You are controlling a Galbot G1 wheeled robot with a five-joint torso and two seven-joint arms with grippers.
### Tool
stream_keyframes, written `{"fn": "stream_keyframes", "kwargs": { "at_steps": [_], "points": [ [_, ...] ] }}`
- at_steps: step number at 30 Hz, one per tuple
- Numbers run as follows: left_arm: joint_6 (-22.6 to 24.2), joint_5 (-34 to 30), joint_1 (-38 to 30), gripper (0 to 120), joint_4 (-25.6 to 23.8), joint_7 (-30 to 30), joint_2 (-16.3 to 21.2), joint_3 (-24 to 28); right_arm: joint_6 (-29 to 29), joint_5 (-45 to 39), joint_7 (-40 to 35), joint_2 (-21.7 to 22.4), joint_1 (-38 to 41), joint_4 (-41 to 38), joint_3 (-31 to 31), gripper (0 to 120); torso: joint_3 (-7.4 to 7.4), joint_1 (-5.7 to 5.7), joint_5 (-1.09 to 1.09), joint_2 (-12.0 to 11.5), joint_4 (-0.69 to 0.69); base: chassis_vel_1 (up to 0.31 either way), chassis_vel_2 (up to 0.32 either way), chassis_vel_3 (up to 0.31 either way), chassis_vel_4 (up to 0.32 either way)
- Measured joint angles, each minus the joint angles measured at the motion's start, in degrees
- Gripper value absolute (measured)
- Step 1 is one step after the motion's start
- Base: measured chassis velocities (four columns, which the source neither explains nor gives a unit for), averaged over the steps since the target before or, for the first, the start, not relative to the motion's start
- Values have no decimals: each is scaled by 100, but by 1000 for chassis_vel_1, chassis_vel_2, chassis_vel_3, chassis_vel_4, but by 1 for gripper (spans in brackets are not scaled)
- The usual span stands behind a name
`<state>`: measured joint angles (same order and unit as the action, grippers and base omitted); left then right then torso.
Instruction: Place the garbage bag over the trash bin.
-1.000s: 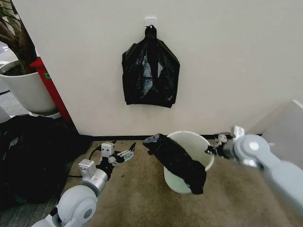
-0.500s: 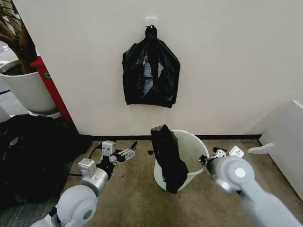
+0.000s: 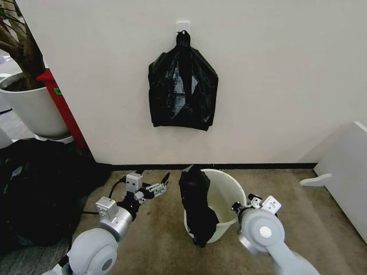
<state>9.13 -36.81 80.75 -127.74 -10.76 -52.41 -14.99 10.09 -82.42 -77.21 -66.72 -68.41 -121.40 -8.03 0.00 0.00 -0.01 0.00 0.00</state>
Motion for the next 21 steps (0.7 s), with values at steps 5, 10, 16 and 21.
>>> {"fn": "stream_keyframes", "kwargs": {
  "at_steps": [5, 10, 16, 21],
  "points": [
    [-40, 10, 49, 100, -12, 47, -6, -56, 37, 127, 238, -184, 14, 227, -21, 0, 0, 0, 1, 0, 2, 0, 0, 0, 0],
    [-46, 9, 54, 100, -88, 118, 23, -92, 144, 139, 310, -163, -88, 124, -31, 14, 0, 0, 1, 0, 0, 0, 0, 0, 0],
    [-77, -18, 122, 100, -220, 126, 39, -170, 217, 213, 449, -52, -328, -224, 12, 34, 0, 0, 0, -1, 0, 0, 0, 0, 0],
    [-83, -58, 139, 100, -293, 123, 64, -211, 260, 320, 469, 133, -469, -543, -30, 51, 0, 0, 1, -1, 1, 0, 0, 0, 0]
  ]
}}
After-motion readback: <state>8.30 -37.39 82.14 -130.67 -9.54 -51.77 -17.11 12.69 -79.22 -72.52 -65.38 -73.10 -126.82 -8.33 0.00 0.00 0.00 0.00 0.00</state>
